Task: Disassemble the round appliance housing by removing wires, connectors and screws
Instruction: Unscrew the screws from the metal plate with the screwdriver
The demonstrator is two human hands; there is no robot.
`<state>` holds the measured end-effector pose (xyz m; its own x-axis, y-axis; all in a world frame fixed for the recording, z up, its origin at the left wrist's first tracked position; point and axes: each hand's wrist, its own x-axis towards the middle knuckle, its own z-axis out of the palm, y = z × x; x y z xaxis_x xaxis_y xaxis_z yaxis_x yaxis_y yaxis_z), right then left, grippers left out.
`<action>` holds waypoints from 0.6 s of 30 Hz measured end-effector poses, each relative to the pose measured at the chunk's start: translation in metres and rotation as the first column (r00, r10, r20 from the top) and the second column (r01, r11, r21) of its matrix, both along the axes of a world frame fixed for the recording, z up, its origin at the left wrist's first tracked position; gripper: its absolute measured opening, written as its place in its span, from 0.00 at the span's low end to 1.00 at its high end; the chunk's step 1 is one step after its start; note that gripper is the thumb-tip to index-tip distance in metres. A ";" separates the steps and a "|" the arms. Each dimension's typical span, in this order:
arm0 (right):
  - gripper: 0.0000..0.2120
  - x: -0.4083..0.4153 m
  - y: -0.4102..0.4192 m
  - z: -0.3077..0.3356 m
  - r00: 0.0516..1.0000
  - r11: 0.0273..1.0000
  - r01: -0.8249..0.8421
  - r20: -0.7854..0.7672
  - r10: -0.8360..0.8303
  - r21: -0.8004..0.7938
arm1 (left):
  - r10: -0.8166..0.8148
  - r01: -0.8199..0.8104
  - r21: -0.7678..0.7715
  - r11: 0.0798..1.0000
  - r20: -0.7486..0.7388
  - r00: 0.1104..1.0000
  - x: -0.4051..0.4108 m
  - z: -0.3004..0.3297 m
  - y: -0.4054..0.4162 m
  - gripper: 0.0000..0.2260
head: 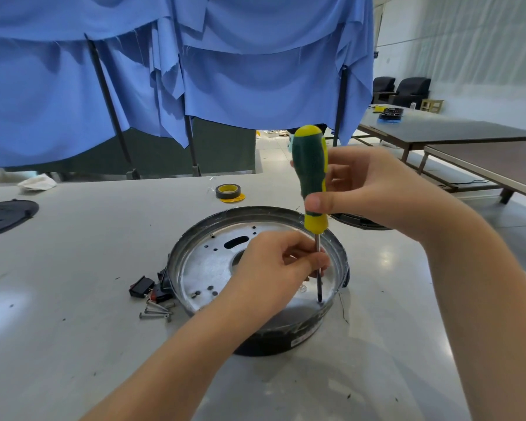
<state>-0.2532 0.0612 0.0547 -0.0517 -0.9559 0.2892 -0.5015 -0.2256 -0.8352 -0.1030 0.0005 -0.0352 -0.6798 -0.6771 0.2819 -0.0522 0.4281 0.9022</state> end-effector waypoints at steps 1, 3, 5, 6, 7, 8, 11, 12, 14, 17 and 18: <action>0.24 -0.001 0.001 0.000 0.999 0.999 -0.040 0.024 0.040 0.011 | 0.016 -0.016 0.000 1.000 -0.006 1.000 0.000 0.000 -0.001 0.06; 0.22 -0.001 0.003 0.001 0.991 0.992 -0.122 0.066 0.119 0.039 | 0.051 -0.051 -0.007 0.999 0.000 0.999 0.000 -0.001 -0.001 0.06; 0.20 -0.001 0.003 0.000 0.982 0.986 -0.159 0.113 0.153 0.050 | 0.060 -0.060 -0.010 0.998 0.013 0.998 -0.001 -0.002 -0.001 0.04; 0.20 -0.002 0.002 -0.001 0.979 0.985 -0.163 0.133 0.155 0.053 | 0.045 -0.045 -0.002 0.999 0.015 0.999 -0.001 -0.002 0.000 0.03; 0.20 -0.002 0.002 -0.002 0.977 0.985 -0.163 0.149 0.153 0.058 | 0.024 -0.024 0.011 1.000 0.013 1.000 -0.001 -0.001 0.001 0.03; 0.20 -0.002 0.001 -0.002 0.975 0.984 -0.164 0.163 0.152 0.065 | 0.003 -0.004 0.028 1.000 0.009 1.000 -0.001 -0.001 0.001 0.05; 0.20 -0.005 0.001 -0.002 0.968 0.978 -0.190 0.184 0.172 0.087 | -0.020 0.020 0.049 0.999 0.005 1.000 0.001 0.001 0.001 0.06; 0.21 -0.005 0.001 -0.002 0.969 0.976 -0.197 0.173 0.179 0.093 | -0.015 0.015 0.047 0.999 0.003 1.000 0.001 0.001 0.001 0.07; 0.23 -0.003 0.001 -0.001 0.979 0.979 -0.179 0.113 0.168 0.098 | 0.006 -0.006 0.029 1.000 0.002 1.000 0.002 0.001 0.001 0.07; 0.21 0.001 0.000 -0.001 0.995 0.993 -0.097 0.018 0.096 0.064 | 0.054 -0.054 -0.019 0.998 -0.002 0.999 0.001 0.000 0.002 0.07; 0.20 0.001 -0.001 -0.002 0.997 0.996 -0.076 0.007 0.076 0.051 | 0.069 -0.069 -0.025 0.997 -0.004 0.998 0.001 0.000 0.002 0.07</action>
